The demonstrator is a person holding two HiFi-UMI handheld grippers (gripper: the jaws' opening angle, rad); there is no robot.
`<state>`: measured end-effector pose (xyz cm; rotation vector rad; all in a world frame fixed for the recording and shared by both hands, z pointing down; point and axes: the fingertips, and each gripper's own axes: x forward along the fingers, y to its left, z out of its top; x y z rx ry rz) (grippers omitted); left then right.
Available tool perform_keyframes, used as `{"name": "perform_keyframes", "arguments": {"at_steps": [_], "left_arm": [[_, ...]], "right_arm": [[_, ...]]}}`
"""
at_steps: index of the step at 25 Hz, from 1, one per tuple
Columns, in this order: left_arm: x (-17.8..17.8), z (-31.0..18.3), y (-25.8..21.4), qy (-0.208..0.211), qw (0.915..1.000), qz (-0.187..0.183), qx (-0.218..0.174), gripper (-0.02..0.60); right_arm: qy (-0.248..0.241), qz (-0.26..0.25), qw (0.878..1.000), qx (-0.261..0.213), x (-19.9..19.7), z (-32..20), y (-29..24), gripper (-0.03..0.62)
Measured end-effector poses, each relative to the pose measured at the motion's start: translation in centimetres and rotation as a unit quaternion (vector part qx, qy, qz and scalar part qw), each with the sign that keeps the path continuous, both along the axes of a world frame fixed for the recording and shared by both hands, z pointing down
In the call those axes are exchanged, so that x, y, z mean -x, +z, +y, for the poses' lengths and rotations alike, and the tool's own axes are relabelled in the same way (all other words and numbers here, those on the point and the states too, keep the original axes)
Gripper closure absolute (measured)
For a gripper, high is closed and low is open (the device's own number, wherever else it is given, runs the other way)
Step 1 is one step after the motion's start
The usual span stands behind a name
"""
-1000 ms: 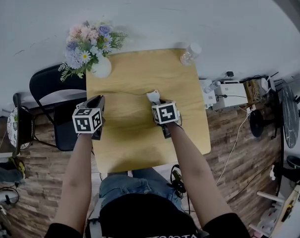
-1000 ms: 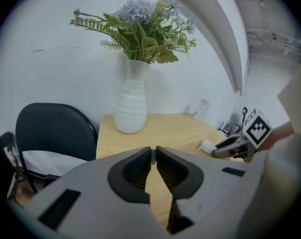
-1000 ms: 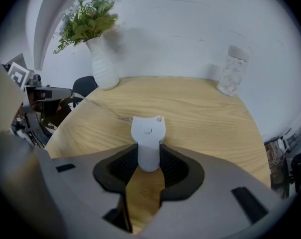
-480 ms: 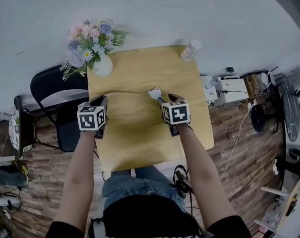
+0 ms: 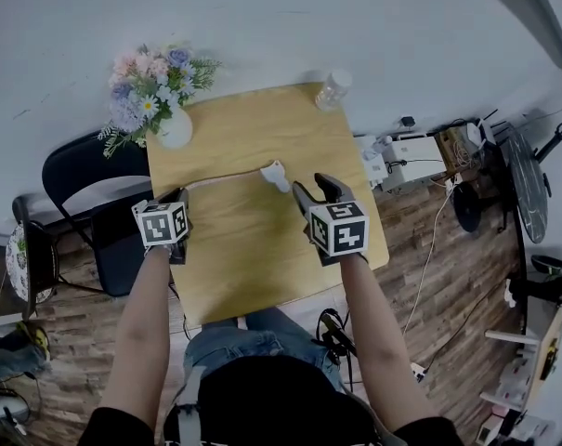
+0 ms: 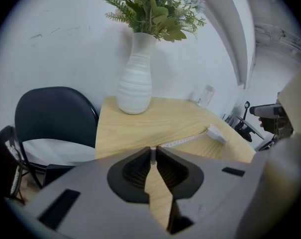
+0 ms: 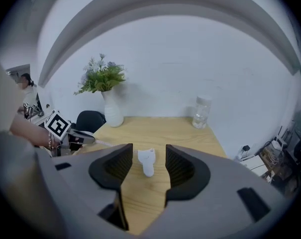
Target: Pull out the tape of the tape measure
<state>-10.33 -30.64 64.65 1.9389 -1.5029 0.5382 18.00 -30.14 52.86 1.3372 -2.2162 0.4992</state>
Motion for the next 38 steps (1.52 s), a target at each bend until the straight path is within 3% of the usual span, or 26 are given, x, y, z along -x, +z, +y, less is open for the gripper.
{"name": "perform_keyframes", "arguments": {"at_steps": [6, 12, 20, 23, 26, 31, 35, 38], "left_arm": [[0.4, 0.2, -1.1, 0.000, 1.0000, -0.004, -0.005, 0.535], [-0.4, 0.4, -5.6, 0.020, 0.9981, -0.002, -0.058, 0.497], [-2.5, 1.1, -12.0, 0.054, 0.9899, -0.010, -0.130, 0.337], [-3.0, 1.5, -14.9, 0.051, 0.9854, 0.007, -0.162, 0.288], [-3.7, 1.9, -18.4, 0.050, 0.9775, 0.024, -0.204, 0.259], [-4.3, 1.8, -23.8, 0.079, 0.9594, -0.003, -0.271, 0.261], [-3.8, 1.7, -27.5, 0.078, 0.9461, -0.008, -0.314, 0.261], [-3.7, 1.9, -30.2, 0.079, 0.9347, -0.008, -0.347, 0.262]], "right_arm": [[0.025, -0.007, 0.999, -0.042, -0.2, 1.8, -3.4, 0.382], [0.040, -0.038, 0.996, -0.072, -0.3, 2.7, -7.0, 0.388], [0.071, -0.080, 0.988, -0.111, -0.9, 3.2, -11.2, 0.405], [0.068, -0.089, 0.985, -0.131, -0.4, 3.5, -13.1, 0.408], [0.057, -0.077, 0.983, -0.155, 0.0, 3.5, -14.9, 0.416], [0.054, -0.086, 0.977, -0.188, 0.2, 4.0, -17.5, 0.447], [0.054, -0.080, 0.973, -0.207, 0.0, 4.2, -19.1, 0.465], [0.062, -0.071, 0.968, -0.232, -0.6, 4.4, -20.7, 0.541]]}}
